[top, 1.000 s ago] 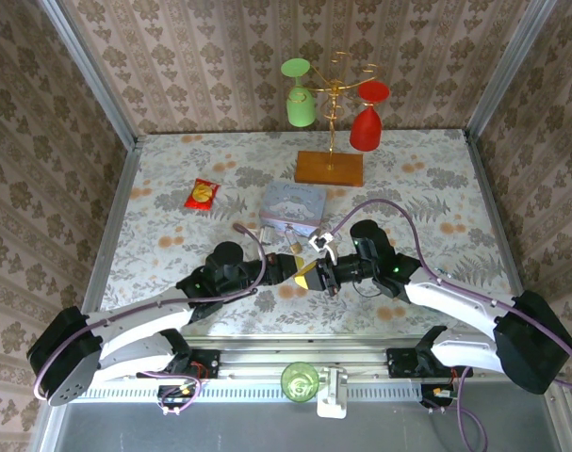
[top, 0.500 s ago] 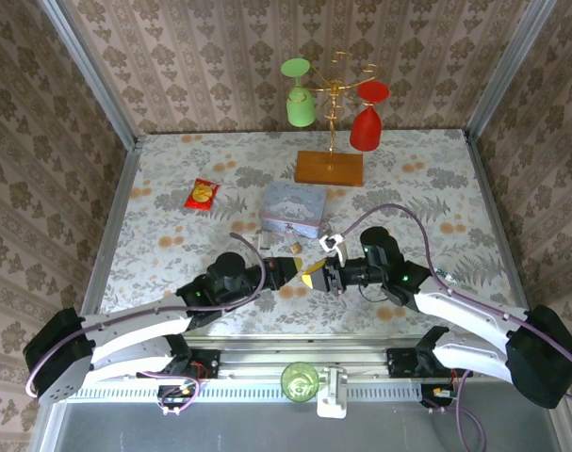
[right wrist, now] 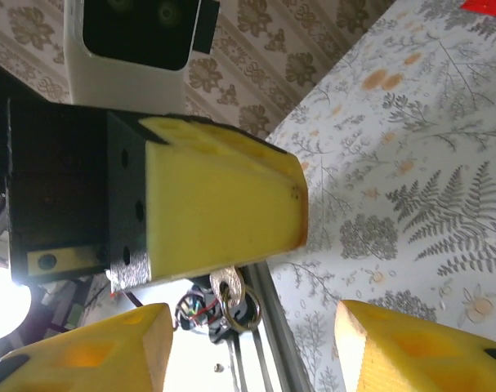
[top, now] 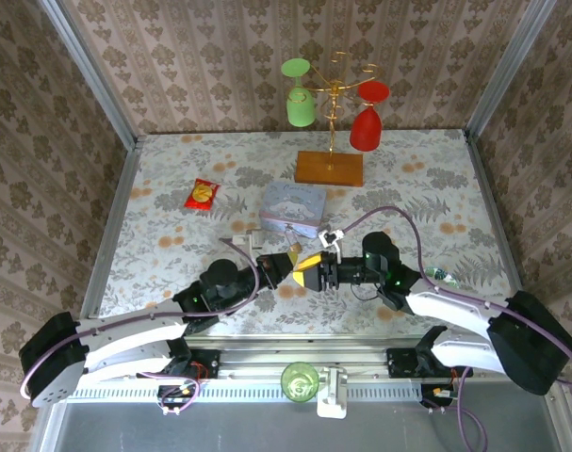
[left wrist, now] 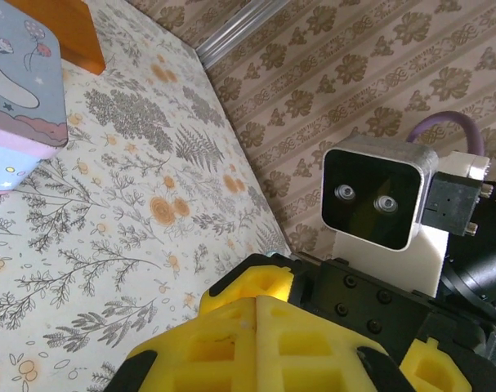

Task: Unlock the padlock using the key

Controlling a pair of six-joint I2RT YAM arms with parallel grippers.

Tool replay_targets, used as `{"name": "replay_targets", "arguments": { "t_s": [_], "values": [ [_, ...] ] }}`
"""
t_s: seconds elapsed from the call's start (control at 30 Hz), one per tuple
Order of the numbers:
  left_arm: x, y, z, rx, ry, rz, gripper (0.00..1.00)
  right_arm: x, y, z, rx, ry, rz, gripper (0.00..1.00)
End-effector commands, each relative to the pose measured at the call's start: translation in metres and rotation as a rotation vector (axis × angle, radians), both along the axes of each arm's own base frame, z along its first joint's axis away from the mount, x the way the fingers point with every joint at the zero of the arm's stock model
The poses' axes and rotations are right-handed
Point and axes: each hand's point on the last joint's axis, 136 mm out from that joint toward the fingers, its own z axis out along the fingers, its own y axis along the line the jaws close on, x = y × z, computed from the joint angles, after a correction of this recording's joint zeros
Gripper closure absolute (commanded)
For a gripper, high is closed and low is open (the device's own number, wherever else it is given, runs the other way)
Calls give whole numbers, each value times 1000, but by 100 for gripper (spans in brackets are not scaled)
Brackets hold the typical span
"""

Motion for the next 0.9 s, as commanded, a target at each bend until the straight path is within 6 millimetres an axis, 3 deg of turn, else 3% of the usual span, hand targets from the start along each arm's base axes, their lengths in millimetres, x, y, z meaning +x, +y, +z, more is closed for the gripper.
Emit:
{"name": "replay_targets", "arguments": {
  "t_s": [0.0, 0.27, 0.37, 0.53, 0.63, 0.67, 0.7, 0.73, 0.8, 0.87],
  "values": [
    [0, 0, 8, -35, -38, 13, 100, -3, 9, 18, 86, -27, 40, 48],
    [-1, -2, 12, -67, -53, 10, 100, -1, 11, 22, 123, -28, 37, 70],
    [-1, -4, 11, -65, -50, 3, 100, -2, 10, 26, 145, -26, 31, 73],
    [-2, -5, 10, -73, -58, 0, 100, 0, 9, 29, 160, -29, 25, 95],
    [-3, -5, 9, -67, -60, -5, 100, 2, 5, 25, 149, -23, 9, 100],
    [-3, -3, 9, -70, -60, 1, 96, 1, 5, 21, 127, -19, 12, 100],
    [-2, -1, 9, -74, -61, 12, 81, 0, 5, 17, 101, -14, 14, 100],
    [-2, 2, 10, -80, -62, 21, 73, -2, 4, 13, 70, -15, 22, 100],
    [0, 8, 11, -82, -63, 35, 66, -7, 2, 3, 2, -8, 42, 100],
    [2, 15, 11, -64, -50, 47, 52, -13, -2, -3, -60, -9, 59, 100]
  ]
}}
